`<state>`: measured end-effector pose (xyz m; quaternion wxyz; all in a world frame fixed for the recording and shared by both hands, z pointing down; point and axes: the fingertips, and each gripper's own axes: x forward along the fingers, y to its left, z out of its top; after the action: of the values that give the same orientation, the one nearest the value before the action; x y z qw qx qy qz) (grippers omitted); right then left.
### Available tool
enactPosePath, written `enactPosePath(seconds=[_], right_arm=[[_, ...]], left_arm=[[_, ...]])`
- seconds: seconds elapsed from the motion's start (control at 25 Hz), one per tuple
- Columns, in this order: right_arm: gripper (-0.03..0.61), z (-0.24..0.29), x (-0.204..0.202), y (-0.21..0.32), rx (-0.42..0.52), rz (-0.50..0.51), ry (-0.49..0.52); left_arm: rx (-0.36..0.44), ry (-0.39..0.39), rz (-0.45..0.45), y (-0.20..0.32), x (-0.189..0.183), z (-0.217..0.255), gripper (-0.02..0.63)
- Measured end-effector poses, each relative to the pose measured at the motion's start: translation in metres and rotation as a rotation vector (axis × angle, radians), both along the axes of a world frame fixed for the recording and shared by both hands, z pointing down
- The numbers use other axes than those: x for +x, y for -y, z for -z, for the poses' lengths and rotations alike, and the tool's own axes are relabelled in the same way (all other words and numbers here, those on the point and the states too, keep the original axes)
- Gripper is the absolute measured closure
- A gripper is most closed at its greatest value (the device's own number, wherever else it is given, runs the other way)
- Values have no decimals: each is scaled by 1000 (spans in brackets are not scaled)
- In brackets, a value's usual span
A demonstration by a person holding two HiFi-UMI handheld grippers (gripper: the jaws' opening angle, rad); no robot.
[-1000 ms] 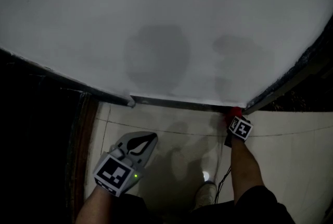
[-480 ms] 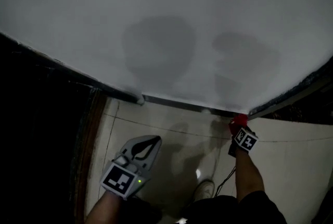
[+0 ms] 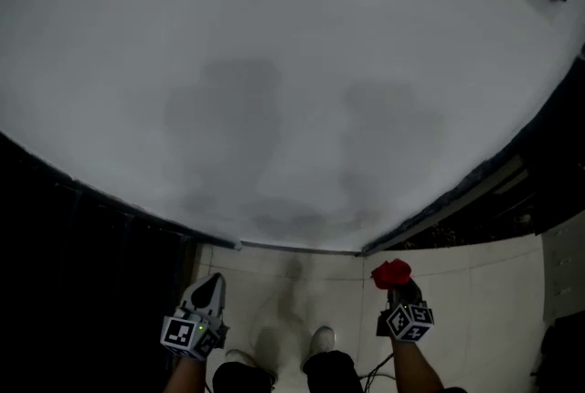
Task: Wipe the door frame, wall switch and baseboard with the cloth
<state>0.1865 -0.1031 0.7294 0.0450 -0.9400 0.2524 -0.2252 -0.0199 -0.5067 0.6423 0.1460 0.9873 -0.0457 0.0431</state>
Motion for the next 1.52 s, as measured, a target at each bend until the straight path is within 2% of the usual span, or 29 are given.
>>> enactPosePath(seconds=[0.16, 0.28, 0.4, 0.56, 0.76, 0.88, 1.04, 1.16, 1.52], right_arm=[[520, 197, -8, 23, 137, 34, -115], [520, 314, -26, 26, 253, 60, -193], [522, 389, -38, 34, 336, 114, -282], [525, 449, -45, 46, 372, 177, -393], [528, 482, -55, 56, 377, 194, -461], [528, 482, -60, 64, 409, 171, -456], [528, 475, -71, 61, 410, 147, -447], [528, 466, -71, 57, 400, 125, -437], [528, 453, -71, 72, 392, 105, -414]], left_arm=[[42, -48, -17, -5, 3, 164, 621], [64, -89, -4, -20, -6, 267, 621], [105, -145, 12, -33, -14, 326, 621], [128, -231, 23, -48, -16, 371, 621], [102, -301, 7, -64, -23, 400, 621], [118, -309, 5, -60, -25, 404, 621], [95, -344, -7, -58, -34, 403, 621], [104, -343, -3, -53, -37, 399, 621], [43, -296, 21, -23, -42, 372, 621]])
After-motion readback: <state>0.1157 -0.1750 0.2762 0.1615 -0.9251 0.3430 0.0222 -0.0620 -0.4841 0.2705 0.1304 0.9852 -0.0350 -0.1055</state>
